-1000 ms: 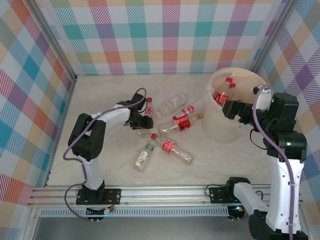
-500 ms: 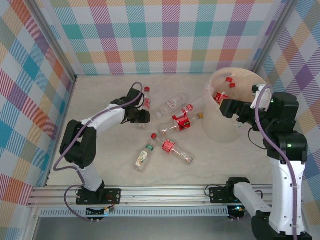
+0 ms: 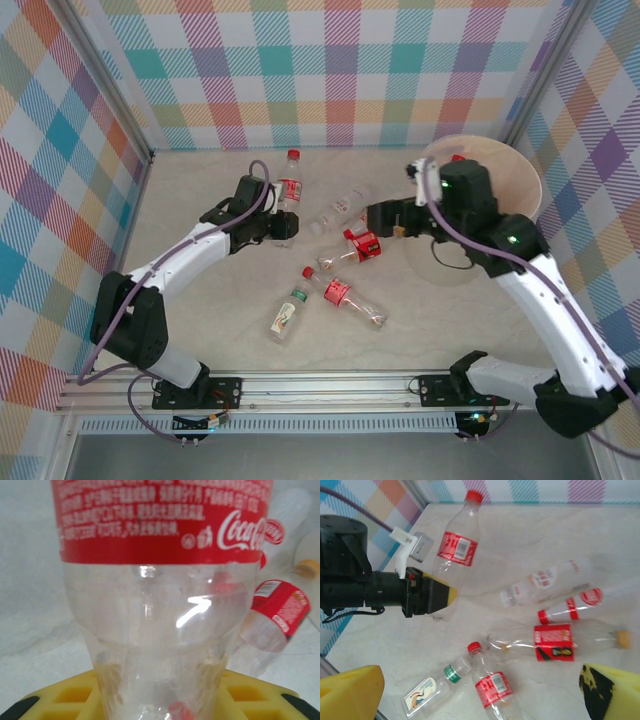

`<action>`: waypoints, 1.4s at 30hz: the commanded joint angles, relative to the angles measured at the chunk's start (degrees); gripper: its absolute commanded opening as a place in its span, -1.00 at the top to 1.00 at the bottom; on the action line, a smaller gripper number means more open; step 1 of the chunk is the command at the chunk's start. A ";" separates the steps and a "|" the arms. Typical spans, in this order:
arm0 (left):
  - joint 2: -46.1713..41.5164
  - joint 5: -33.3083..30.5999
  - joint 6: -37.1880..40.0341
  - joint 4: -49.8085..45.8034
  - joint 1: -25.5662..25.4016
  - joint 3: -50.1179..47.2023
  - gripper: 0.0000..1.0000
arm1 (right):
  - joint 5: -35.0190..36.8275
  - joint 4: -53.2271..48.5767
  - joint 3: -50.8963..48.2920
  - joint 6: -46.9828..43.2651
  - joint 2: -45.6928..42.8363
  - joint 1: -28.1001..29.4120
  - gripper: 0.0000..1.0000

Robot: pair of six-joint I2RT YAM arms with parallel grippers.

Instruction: Put the plastic bottles in the bin

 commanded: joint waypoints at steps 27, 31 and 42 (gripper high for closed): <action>-12.49 12.39 15.59 14.93 -8.31 -9.03 0.98 | -12.54 25.19 3.27 11.02 22.16 -1.00 -0.76; -12.31 12.65 15.92 14.66 -8.32 -8.91 0.98 | -15.28 26.10 3.09 12.09 23.43 -2.20 -0.68; -12.16 12.82 16.34 14.45 -8.40 -8.94 0.98 | -19.40 26.57 4.17 11.39 25.80 -2.50 -0.42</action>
